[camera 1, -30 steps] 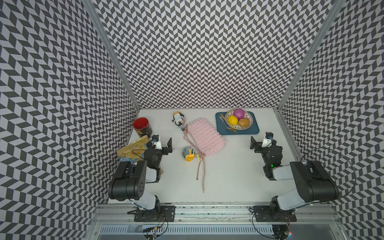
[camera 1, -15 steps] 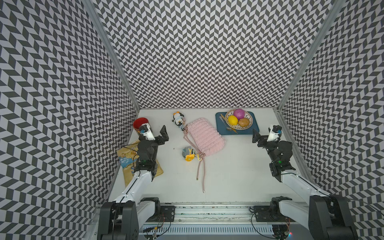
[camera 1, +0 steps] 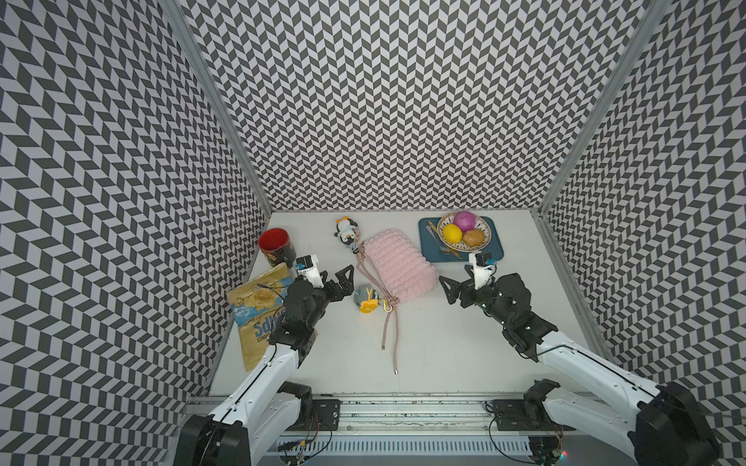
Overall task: Remove the decoration from the bag
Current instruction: Pick up the bag from the center of the board.
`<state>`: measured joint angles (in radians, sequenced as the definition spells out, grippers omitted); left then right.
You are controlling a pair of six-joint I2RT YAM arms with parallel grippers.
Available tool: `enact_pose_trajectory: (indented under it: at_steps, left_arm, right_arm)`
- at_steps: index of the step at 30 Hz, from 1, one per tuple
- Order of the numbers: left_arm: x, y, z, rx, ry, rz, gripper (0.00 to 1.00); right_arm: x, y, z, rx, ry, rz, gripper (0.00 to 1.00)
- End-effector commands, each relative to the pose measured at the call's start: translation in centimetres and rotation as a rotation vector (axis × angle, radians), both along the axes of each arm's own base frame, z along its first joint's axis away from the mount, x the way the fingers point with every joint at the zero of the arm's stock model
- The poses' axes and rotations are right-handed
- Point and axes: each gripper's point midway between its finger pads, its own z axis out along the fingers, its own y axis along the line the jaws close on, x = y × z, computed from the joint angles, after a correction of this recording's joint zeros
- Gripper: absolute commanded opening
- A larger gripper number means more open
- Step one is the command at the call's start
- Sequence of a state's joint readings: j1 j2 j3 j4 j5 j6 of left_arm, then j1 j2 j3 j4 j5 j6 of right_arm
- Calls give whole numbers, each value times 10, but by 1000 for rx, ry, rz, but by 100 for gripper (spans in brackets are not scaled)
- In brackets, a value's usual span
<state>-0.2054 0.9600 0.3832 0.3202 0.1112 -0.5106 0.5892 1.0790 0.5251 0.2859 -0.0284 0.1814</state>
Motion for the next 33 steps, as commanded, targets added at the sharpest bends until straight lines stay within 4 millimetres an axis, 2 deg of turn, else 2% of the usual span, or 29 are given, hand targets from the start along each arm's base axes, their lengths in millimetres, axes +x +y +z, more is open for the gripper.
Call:
enact_pose_trajectory:
  at_steps: [1,5,8,12,16,21,27,31,33]
  left_arm:
    - [5,-14,-6,-23,26,-60,100]
    - [17,-19,-11,-8,52,-66,100]
    - [24,-23,-16,15,69,-64,100]
    - [26,-26,-15,37,72,-76,100]
    - [28,-24,-12,58,71,-67,100]
    - [32,-27,-9,57,71,-77,100]
    - [31,-33,-14,64,84,-87,100]
    - [31,-36,-18,65,95,-98,100]
    - [31,-36,-18,69,96,-99,100]
  right_arm:
    - [2,28,1,-62,-12,-10,100]
    - [2,67,-16,-138,10,30,98]
    - [5,93,-36,-224,24,50,97]
    - [4,114,-61,-325,31,130,96]
    - [3,120,-84,-475,-3,218,94]
    - [12,112,-104,-653,-62,301,80]
    - [17,113,-117,-809,-178,399,83]
    - [37,108,-129,-894,-180,347,83]
    - [43,109,-129,-893,-209,314,83]
